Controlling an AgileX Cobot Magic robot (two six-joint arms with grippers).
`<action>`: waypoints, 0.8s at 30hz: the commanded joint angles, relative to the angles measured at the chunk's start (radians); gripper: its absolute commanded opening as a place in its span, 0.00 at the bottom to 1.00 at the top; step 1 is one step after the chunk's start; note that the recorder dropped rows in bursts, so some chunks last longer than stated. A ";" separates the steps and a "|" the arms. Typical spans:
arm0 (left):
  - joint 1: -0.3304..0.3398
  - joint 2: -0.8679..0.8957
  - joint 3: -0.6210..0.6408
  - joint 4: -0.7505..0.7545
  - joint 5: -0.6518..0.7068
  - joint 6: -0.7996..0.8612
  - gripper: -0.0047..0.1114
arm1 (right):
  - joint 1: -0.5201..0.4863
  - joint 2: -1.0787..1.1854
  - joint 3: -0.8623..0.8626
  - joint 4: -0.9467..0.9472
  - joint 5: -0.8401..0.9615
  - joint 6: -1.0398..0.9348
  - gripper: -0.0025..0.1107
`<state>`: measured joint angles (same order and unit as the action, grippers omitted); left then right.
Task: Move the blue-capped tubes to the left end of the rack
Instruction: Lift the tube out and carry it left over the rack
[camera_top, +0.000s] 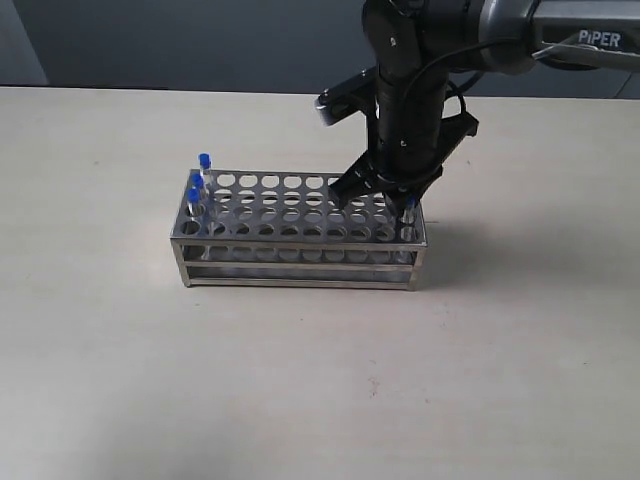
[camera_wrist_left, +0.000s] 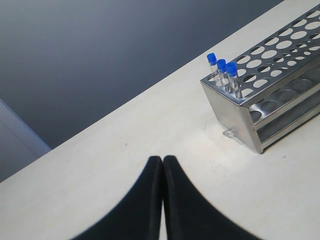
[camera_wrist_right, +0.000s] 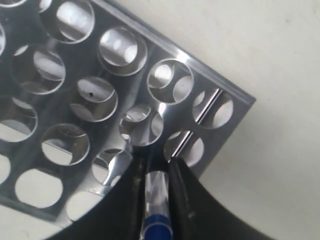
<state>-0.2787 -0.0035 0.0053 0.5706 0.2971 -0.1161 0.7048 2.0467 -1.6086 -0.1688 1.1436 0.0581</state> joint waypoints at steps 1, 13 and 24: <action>-0.004 0.003 -0.005 -0.016 -0.006 -0.005 0.05 | -0.004 -0.068 -0.003 -0.032 0.027 -0.002 0.02; -0.004 0.003 -0.005 -0.016 -0.006 -0.005 0.05 | -0.004 -0.198 -0.003 -0.026 0.028 -0.002 0.01; -0.004 0.003 -0.005 -0.016 -0.004 -0.005 0.05 | 0.003 -0.249 -0.004 0.343 -0.113 -0.265 0.01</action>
<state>-0.2787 -0.0035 0.0053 0.5706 0.2971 -0.1161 0.7048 1.7988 -1.6086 0.0410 1.0770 -0.1078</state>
